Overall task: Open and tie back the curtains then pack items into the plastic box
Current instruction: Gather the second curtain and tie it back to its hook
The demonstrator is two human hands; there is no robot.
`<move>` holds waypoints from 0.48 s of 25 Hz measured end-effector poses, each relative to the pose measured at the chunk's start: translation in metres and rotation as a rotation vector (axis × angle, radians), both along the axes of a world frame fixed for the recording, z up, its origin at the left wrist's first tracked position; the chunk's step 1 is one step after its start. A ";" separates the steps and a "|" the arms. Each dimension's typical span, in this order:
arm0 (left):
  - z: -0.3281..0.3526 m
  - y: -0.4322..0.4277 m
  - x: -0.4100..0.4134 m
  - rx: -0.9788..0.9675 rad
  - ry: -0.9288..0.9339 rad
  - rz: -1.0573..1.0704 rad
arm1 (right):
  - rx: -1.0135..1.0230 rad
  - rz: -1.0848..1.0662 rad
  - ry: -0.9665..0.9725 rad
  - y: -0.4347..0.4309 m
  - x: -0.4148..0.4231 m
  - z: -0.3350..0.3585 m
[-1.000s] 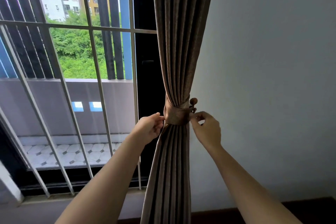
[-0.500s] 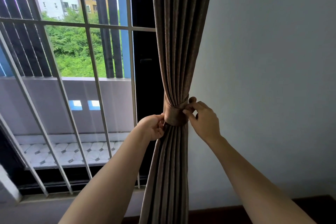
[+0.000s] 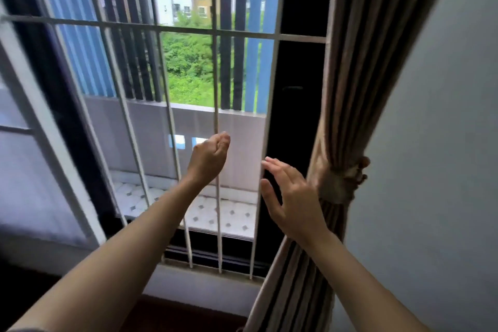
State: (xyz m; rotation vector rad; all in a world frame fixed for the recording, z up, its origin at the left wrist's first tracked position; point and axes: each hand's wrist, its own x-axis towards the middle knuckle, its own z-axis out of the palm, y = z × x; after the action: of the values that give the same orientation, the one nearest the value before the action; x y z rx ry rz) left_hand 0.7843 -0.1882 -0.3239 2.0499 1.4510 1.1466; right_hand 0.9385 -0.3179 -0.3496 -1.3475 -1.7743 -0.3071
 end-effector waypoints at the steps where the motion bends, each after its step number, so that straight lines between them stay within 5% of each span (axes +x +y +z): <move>1: -0.002 0.009 -0.016 0.009 0.069 0.023 | -0.040 0.012 -0.035 0.015 -0.012 -0.006; 7: 0.012 0.053 -0.129 -0.066 0.388 0.128 | -0.342 0.255 -0.215 0.095 -0.092 0.003; 12: 0.070 0.053 -0.243 -0.105 0.652 0.308 | -0.361 0.469 -0.313 0.151 -0.172 0.058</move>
State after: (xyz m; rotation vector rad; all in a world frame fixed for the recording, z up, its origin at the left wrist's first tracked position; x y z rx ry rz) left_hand 0.5417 -0.1354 -0.2540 2.2913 2.1308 0.4761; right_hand 0.7669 -0.1670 -0.2914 -1.1114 -2.4327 0.0714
